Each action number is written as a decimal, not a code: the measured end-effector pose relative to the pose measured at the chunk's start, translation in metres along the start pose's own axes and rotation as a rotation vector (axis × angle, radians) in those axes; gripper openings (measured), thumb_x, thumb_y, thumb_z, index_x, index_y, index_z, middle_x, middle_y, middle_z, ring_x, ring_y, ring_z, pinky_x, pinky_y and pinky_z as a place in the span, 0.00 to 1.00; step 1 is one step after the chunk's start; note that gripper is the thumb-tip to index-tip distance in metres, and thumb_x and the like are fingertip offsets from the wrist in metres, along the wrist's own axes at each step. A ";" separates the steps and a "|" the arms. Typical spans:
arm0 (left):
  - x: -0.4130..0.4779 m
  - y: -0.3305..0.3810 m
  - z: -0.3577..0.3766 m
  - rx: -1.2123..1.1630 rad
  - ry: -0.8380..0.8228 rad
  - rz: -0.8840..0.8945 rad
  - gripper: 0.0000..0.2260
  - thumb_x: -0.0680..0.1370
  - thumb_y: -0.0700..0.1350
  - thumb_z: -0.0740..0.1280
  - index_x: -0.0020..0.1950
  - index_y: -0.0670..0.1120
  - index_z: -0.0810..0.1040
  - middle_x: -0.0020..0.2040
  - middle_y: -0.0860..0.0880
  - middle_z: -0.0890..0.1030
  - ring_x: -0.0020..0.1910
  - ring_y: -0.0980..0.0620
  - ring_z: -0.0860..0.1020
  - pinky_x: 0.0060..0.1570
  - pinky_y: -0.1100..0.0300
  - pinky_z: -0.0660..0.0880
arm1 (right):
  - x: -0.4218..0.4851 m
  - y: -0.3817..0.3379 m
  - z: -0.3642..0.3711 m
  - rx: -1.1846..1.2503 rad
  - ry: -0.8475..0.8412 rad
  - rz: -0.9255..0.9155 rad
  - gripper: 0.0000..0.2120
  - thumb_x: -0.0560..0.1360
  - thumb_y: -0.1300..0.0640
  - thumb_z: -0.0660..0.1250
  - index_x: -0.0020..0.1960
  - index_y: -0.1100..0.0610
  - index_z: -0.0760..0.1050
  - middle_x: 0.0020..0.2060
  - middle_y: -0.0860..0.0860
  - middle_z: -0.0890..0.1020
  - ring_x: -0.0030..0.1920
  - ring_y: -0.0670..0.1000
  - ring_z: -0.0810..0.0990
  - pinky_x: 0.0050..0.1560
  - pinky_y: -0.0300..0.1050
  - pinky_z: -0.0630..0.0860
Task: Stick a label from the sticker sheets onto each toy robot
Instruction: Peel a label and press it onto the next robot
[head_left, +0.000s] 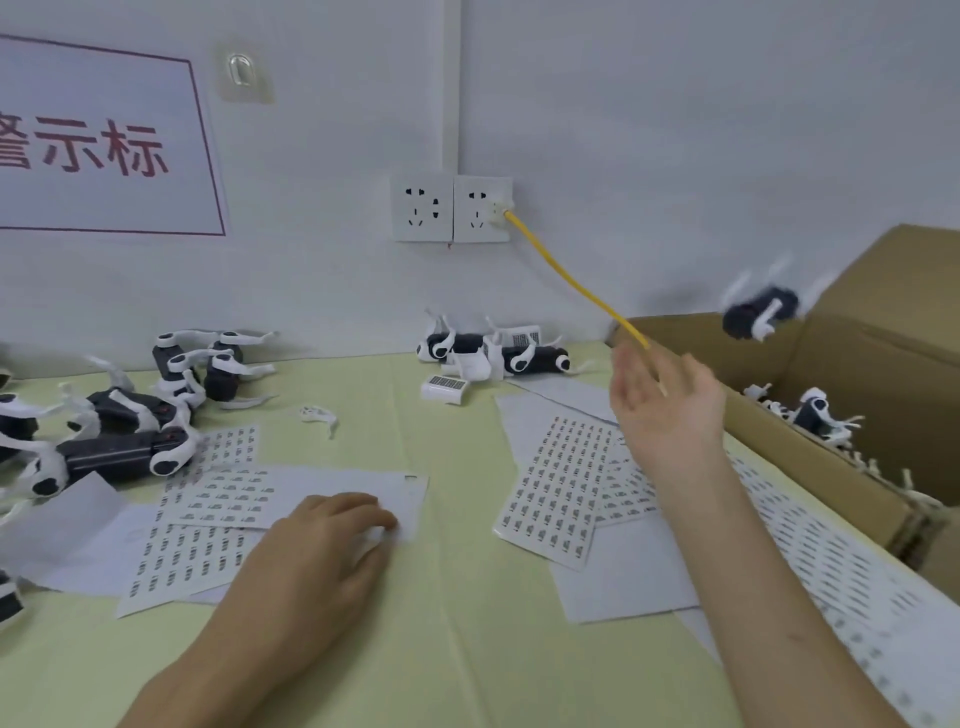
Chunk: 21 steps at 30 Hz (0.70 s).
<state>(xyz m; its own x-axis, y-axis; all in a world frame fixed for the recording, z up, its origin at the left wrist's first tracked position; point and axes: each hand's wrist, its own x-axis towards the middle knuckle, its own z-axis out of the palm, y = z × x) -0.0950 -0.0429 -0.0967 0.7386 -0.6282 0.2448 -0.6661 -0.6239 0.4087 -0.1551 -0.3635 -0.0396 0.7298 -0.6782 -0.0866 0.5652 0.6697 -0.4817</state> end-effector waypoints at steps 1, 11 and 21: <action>0.000 0.000 -0.001 0.002 0.001 -0.002 0.11 0.84 0.53 0.64 0.65 0.59 0.81 0.68 0.64 0.74 0.69 0.58 0.71 0.66 0.61 0.68 | 0.000 0.007 0.000 -0.076 0.058 0.029 0.18 0.84 0.50 0.58 0.66 0.61 0.75 0.62 0.59 0.82 0.49 0.54 0.87 0.47 0.44 0.79; 0.008 -0.021 -0.002 -0.086 0.130 -0.041 0.10 0.83 0.44 0.66 0.61 0.52 0.84 0.61 0.60 0.79 0.64 0.60 0.74 0.58 0.77 0.62 | -0.029 0.079 0.018 -1.011 -0.130 0.008 0.09 0.80 0.57 0.64 0.51 0.54 0.84 0.43 0.52 0.85 0.34 0.47 0.82 0.39 0.41 0.73; 0.007 -0.082 -0.046 0.287 0.300 -0.416 0.26 0.82 0.47 0.67 0.80 0.49 0.68 0.81 0.47 0.66 0.80 0.44 0.62 0.75 0.45 0.59 | -0.065 0.146 0.003 -1.849 -0.876 -0.395 0.25 0.78 0.47 0.68 0.74 0.42 0.68 0.71 0.39 0.70 0.70 0.41 0.69 0.72 0.45 0.60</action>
<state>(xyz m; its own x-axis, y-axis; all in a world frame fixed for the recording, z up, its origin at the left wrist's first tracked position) -0.0299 0.0252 -0.0878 0.9135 -0.1703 0.3696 -0.2842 -0.9171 0.2797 -0.1190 -0.2207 -0.1012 0.9568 -0.0146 0.2902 0.1460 -0.8394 -0.5236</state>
